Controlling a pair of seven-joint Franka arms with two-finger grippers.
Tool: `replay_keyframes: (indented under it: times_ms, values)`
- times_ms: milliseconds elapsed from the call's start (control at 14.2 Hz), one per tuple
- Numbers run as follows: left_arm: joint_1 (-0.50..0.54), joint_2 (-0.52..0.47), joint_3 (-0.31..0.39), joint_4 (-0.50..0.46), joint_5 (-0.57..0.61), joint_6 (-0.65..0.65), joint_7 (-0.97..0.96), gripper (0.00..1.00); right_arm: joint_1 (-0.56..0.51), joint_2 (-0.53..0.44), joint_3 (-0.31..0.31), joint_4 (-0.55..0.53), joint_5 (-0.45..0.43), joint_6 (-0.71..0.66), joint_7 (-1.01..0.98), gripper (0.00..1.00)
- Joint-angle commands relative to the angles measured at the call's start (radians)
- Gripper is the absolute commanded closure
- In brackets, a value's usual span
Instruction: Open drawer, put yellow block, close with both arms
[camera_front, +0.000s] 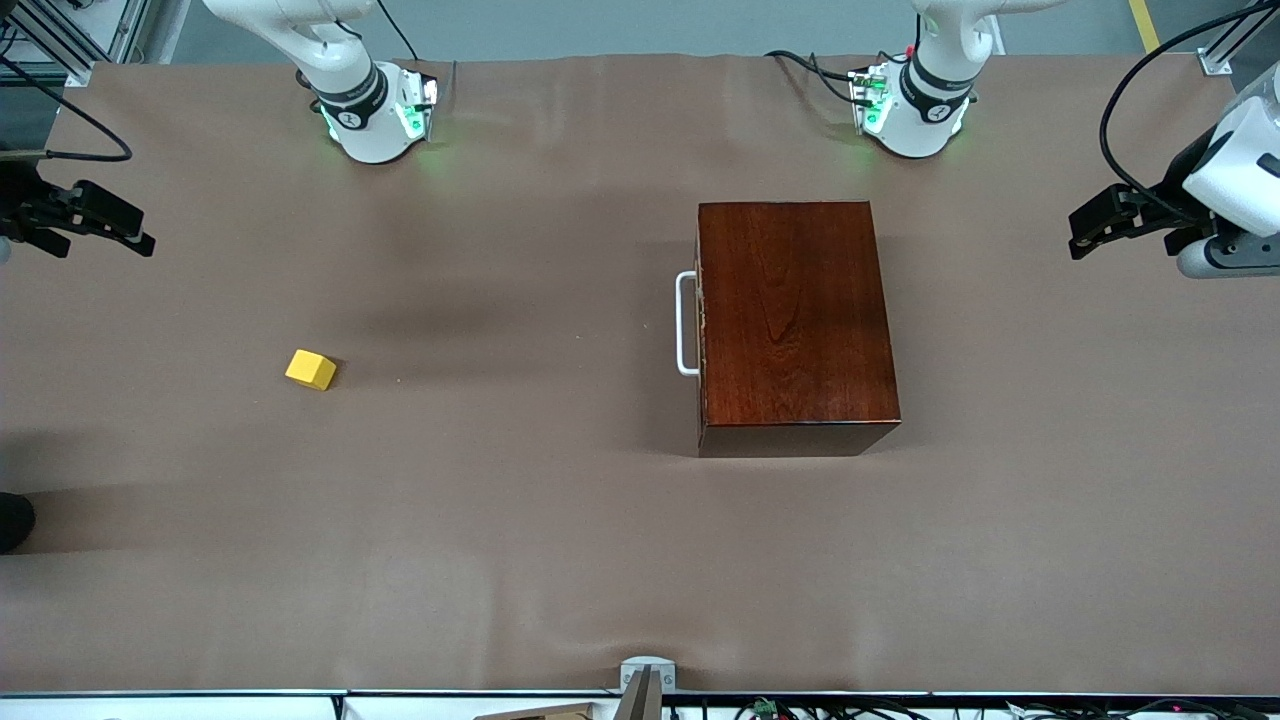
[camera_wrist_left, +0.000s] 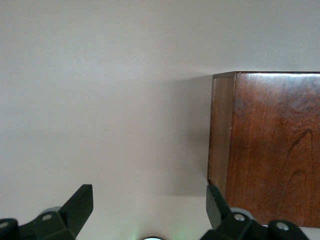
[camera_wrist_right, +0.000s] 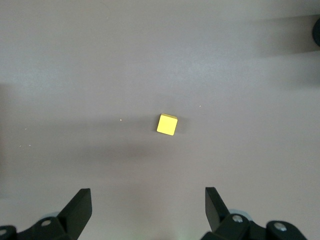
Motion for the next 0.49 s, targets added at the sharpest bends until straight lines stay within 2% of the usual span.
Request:
replay_keyframes:
  times_ms: [0,281,422]
  values:
    - [0.014,0.006,0.001,0.028,0.0,-0.039,0.012,0.0,-0.004,0.004,0.008,0.015,-0.001,-0.01,0.002,0.0]
    - [0.005,0.011,-0.004,0.03,-0.001,-0.041,0.003,0.0,0.001,0.004,0.008,0.017,-0.001,-0.01,0.002,0.0]
    - [-0.018,0.006,-0.034,0.039,-0.011,-0.047,-0.005,0.0,-0.001,0.004,0.006,0.015,-0.001,-0.012,0.002,0.0]
